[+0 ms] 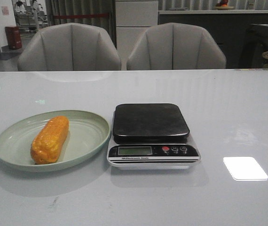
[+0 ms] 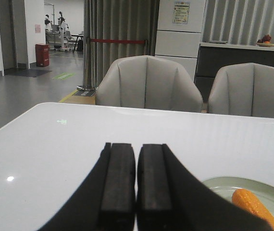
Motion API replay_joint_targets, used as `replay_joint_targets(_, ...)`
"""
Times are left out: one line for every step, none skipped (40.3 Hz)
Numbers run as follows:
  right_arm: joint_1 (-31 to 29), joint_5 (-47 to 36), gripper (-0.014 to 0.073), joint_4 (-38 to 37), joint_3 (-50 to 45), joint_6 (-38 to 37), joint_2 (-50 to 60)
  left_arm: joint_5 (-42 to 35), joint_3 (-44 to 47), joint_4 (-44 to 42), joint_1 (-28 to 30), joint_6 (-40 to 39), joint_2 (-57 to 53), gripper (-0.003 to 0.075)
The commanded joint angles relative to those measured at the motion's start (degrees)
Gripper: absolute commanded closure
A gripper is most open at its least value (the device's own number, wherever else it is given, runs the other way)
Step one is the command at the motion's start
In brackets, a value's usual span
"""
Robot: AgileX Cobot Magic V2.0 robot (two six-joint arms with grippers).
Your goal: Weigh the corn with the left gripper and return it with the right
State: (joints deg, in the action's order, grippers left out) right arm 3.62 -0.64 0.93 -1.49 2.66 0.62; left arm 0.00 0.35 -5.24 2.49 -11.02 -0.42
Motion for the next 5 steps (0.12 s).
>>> replay_joint_targets(-0.51,-4.98,0.0416,-0.59,-0.25,0.42,1.08,-4.74,0.07,0.54,-0.02,-0.08,-0.97,0.0588)
replay_joint_targets(-0.51,-4.98,0.0416,-0.59,-0.25,0.42,1.08,-4.74,0.07,0.54,-0.02,-0.08,-0.97,0.0588)
replay_joint_targets(-0.51,-4.98,0.0416,-0.59,-0.25,0.42,1.08,-4.74,0.07,0.54,-0.02,-0.08,-0.97,0.0588)
replay_joint_targets(-0.51,-4.98,0.0416,-0.59,-0.25,0.42,1.08,-4.74,0.07,0.54,-0.02,-0.08,-0.97,0.0588)
replay_joint_targets(-0.51,-4.98,0.0416,-0.59,-0.25,0.42,1.08,-4.74,0.07,0.54,-0.02,-0.08,-0.97,0.0588)
